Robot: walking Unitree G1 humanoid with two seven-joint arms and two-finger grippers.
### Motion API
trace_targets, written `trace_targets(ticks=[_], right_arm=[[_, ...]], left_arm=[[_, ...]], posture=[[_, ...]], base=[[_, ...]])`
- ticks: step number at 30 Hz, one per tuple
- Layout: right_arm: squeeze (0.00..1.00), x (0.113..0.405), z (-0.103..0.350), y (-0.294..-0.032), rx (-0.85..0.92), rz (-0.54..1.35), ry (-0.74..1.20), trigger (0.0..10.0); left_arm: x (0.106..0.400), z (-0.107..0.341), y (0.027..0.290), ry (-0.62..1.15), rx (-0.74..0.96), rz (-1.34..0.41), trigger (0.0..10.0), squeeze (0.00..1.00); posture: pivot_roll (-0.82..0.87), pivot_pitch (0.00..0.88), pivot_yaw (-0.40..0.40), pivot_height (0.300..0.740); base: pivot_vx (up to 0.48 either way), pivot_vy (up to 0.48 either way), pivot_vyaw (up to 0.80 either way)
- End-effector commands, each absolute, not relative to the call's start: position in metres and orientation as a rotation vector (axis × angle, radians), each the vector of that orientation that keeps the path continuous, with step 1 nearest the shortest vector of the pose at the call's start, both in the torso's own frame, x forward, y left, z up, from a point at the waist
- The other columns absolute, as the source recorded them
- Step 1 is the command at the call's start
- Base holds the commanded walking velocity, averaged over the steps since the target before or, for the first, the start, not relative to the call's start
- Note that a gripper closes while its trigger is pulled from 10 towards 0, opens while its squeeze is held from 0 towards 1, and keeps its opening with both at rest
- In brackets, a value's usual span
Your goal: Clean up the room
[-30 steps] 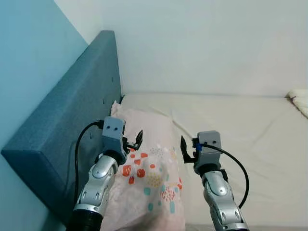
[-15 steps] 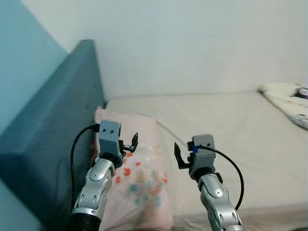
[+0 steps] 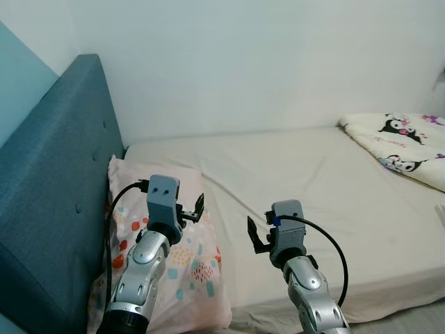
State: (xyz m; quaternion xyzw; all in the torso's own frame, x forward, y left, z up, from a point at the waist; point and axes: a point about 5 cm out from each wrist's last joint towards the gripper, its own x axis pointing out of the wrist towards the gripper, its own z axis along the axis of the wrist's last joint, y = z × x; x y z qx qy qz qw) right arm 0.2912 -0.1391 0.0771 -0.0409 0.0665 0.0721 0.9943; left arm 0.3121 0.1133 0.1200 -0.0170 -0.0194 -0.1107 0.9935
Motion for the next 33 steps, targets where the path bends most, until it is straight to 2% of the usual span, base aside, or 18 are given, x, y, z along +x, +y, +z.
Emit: trace_targets(ticks=[1,8,33], right_arm=[[0.00,0.2914,0.0756,-0.1426,-0.060,0.128,0.145,10.0],[0.00,0.2921,0.0765,-0.1442,-0.034,0.113,0.146,10.0],[0.00,0.2941,0.0791,-0.1375,-0.032,0.136,0.128,10.0]], left_arm=[[0.3117,0.1183,0.1153,-0.024,-0.021,-0.228,10.0,0.00],[0.3115,0.1182,0.1167,-0.021,-0.023,-0.224,10.0,0.00],[0.3131,0.1216,0.1185,-0.035,0.009,-0.243,10.0,0.00]], posture=[[0.00,0.000,-0.041,0.740],[0.00,0.000,-0.040,0.740],[0.01,0.000,-0.028,0.740]], base=[[0.000,0.000,0.00],[0.000,0.000,0.00],[0.000,0.000,-0.80]])
